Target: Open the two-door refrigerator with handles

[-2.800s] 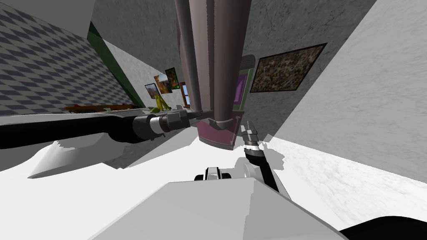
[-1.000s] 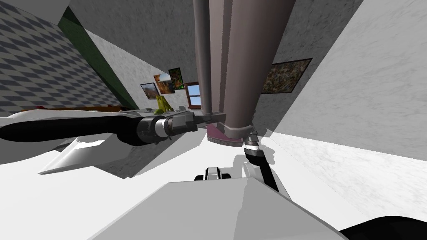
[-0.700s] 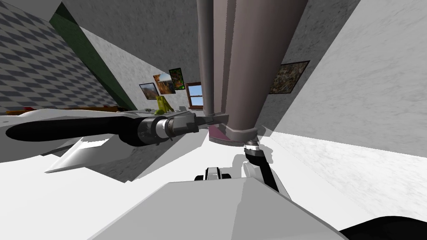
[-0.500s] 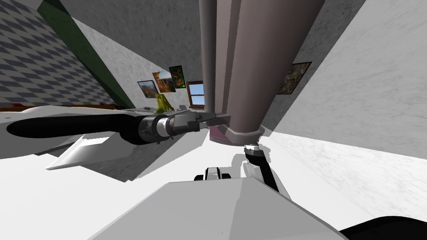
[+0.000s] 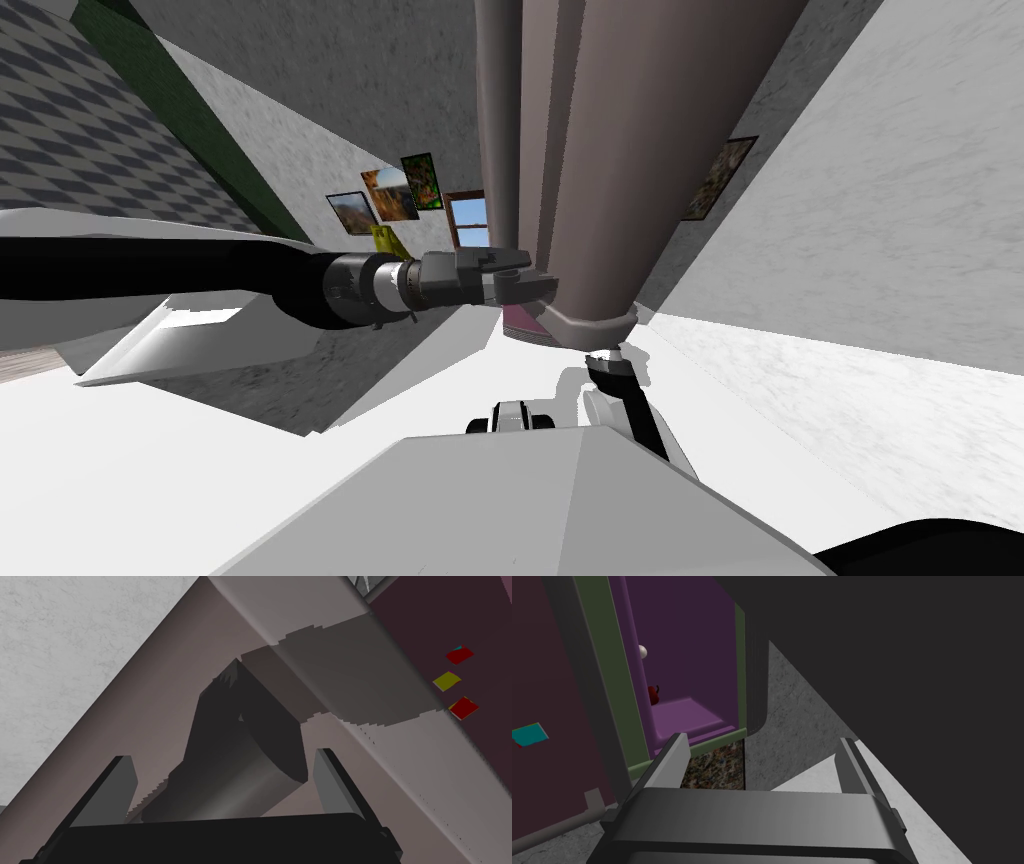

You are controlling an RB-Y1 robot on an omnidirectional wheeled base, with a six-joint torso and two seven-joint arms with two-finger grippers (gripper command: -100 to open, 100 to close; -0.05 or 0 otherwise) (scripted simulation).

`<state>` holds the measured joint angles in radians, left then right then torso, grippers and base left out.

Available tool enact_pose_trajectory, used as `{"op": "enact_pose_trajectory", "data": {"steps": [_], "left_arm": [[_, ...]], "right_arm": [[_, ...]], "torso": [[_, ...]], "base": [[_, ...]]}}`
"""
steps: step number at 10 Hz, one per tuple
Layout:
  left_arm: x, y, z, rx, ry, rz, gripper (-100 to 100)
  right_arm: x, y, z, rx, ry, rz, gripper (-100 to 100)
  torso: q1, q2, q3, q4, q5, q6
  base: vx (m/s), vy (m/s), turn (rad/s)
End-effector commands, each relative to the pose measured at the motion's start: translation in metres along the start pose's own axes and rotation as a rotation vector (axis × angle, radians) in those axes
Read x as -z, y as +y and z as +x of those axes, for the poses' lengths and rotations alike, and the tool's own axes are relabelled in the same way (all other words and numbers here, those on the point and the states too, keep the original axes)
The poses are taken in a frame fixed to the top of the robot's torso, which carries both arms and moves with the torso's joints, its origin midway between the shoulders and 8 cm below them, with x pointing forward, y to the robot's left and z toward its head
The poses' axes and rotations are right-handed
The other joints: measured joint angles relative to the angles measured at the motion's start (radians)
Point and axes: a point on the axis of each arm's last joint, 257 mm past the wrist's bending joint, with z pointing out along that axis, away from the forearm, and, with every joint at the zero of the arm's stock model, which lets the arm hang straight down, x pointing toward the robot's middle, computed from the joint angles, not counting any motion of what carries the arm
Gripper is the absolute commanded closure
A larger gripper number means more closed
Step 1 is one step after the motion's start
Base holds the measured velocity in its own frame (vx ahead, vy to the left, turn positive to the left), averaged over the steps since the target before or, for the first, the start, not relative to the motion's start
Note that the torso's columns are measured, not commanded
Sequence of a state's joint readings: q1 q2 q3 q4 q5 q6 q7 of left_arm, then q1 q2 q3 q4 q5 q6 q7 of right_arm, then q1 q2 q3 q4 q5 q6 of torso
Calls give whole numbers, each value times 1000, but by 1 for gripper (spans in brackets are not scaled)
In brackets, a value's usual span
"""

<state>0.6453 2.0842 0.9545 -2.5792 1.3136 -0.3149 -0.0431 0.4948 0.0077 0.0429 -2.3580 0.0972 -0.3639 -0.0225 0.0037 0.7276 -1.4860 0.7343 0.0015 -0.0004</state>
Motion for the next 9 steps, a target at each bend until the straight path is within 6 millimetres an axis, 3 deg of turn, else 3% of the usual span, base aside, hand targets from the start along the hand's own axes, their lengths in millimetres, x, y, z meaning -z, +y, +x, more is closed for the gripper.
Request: {"op": "enact_pose_trajectory", "data": {"steps": [1,2,3,4,9], "left_arm": [[-6,-10,-15,4,-14,-1,-100],[-8,-15,-18,4,-14,0,-100],[-9,-6,-3,8,16,-15,-100],[-9,-6,-2,6,19,-16,0],[-10,-9,0,-7,25,-12,0]], "right_arm": [[0,0,0,0,0,0,0],[0,0,0,0,0,0,0],[0,-1,-2,1,-3,3,0],[1,-1,-2,1,-4,5,0],[1,-1,-3,2,-6,4,0]], "torso": [[0,0,0,0,0,0],[0,1,-2,3,0,-1],[-2,2,-5,4,-2,-1],[-4,2,-2,2,-2,-1],[-3,5,6,1,-1,1]], "base": [[-2,27,-7],[-2,22,-4],[-11,11,-5],[-14,4,-2],[-8,0,2]]}}
